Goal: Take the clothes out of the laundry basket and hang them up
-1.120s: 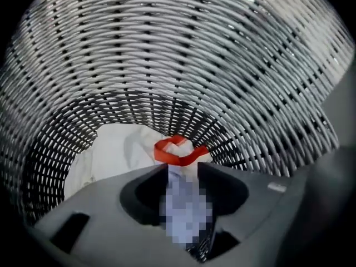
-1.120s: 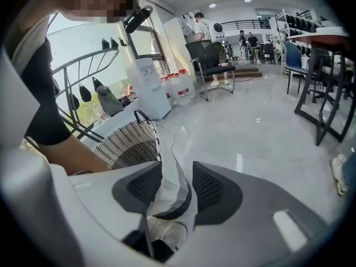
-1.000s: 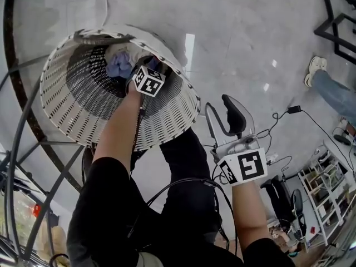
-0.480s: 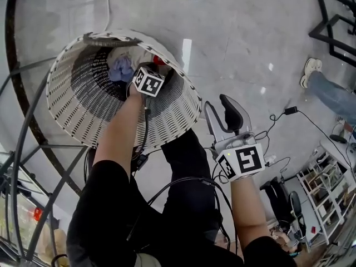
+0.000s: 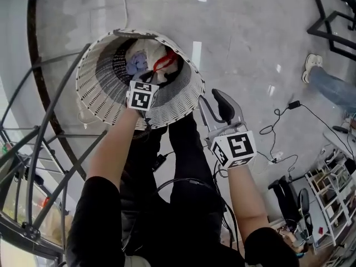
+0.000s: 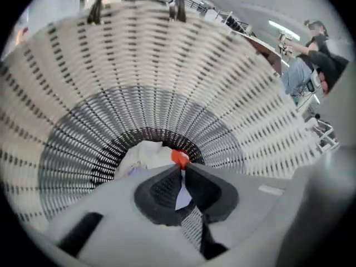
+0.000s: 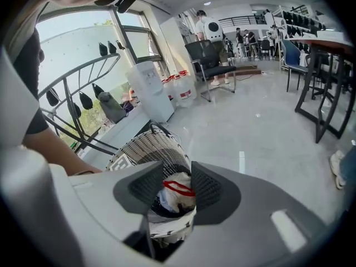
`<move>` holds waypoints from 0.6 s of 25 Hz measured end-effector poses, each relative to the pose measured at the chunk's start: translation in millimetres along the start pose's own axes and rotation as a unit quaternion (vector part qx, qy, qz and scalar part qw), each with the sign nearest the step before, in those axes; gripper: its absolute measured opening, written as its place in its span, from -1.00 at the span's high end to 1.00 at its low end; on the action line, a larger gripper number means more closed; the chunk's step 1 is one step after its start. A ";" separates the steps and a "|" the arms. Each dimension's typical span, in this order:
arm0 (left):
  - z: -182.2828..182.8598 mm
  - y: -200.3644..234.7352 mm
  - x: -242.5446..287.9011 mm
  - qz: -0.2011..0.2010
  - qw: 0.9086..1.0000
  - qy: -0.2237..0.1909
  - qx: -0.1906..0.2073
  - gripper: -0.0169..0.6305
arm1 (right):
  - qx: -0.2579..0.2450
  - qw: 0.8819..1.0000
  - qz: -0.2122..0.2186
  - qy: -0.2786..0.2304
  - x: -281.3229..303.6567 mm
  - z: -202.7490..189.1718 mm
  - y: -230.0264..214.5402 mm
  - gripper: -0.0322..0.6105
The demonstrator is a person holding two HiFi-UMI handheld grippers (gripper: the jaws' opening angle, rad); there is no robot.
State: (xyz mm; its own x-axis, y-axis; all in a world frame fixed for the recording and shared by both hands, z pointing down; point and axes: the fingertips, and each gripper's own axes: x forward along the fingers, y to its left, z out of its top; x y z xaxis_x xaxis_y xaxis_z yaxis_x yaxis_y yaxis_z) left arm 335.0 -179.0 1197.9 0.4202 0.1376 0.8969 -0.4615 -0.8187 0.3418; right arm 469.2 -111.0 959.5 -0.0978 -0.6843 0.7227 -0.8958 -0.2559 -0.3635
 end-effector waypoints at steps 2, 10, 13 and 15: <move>3.9 -3.3 -35.8 0.007 1.000 -0.016 0.000 0.88 | -0.003 1.000 0.006 0.003 -3.5 5.1 11.8 0.37; 22.6 -18.1 -173.0 0.016 0.994 -0.098 0.039 0.89 | -0.045 0.997 0.051 0.034 -3.1 10.1 58.2 0.38; 32.7 -18.5 -218.6 0.018 0.991 -0.124 0.051 0.89 | -0.074 0.994 0.073 0.043 -0.4 12.9 76.6 0.38; 41.2 -18.5 -248.3 0.025 0.988 -0.141 0.064 0.89 | -0.096 0.991 0.085 0.043 -0.1 18.2 89.3 0.37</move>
State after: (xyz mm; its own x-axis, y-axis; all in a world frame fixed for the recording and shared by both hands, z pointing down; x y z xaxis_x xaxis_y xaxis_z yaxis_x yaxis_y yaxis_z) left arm 271.4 -221.0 957.3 0.6087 -0.0497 0.7919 -0.3915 -0.8869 0.2453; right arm 397.1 -146.2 916.3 -0.2835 -0.6428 0.7116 -0.9286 -0.0014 -0.3712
